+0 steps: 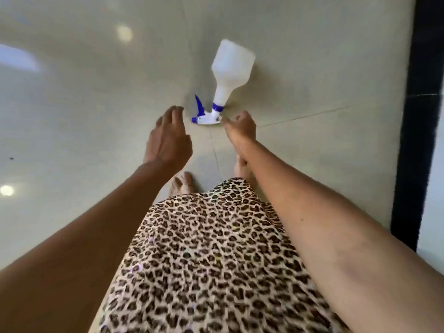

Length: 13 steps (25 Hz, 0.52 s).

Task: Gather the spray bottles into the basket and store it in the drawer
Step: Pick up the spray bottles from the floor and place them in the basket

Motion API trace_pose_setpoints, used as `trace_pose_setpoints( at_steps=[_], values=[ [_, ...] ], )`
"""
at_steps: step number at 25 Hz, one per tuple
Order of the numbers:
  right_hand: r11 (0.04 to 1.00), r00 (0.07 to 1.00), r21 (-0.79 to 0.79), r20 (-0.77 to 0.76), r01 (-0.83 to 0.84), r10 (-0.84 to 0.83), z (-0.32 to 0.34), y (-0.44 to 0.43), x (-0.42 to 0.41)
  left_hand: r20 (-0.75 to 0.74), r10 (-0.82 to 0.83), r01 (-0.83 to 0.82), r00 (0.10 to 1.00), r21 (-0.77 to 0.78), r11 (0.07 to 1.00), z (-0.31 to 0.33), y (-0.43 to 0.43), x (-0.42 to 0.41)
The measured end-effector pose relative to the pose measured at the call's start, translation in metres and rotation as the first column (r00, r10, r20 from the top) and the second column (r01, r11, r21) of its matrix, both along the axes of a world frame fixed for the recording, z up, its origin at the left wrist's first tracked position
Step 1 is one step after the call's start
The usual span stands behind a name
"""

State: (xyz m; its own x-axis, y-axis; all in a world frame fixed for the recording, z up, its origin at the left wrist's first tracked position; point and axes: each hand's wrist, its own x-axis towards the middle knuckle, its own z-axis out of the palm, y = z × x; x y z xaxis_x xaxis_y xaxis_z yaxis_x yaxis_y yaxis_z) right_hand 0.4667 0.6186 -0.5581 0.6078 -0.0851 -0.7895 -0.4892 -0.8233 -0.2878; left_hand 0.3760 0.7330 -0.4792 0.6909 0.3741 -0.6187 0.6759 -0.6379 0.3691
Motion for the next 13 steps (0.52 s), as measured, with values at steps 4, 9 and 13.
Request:
trace_pose_setpoints(
  at_steps=[4, 9, 13],
  values=[
    [0.993, 0.988, 0.025, 0.097, 0.114, -0.116, -0.062, 0.018, 0.003, 0.009, 0.043, -0.043, 0.999, -0.02, 0.999, -0.056, -0.001, -0.014],
    [0.963, 0.961, 0.118, 0.105, 0.244, -0.256, -0.069, 0.024, 0.007, -0.009, 0.087, -0.087, 0.996, -0.022, 0.996, -0.049, 0.001, -0.023],
    [0.952, 0.952, 0.147, 0.107, 0.268, -0.285, -0.006, 0.015, 0.021, 0.018, 0.128, -0.128, 0.992, -0.022, 0.992, 0.011, 0.004, -0.011]
  ],
)
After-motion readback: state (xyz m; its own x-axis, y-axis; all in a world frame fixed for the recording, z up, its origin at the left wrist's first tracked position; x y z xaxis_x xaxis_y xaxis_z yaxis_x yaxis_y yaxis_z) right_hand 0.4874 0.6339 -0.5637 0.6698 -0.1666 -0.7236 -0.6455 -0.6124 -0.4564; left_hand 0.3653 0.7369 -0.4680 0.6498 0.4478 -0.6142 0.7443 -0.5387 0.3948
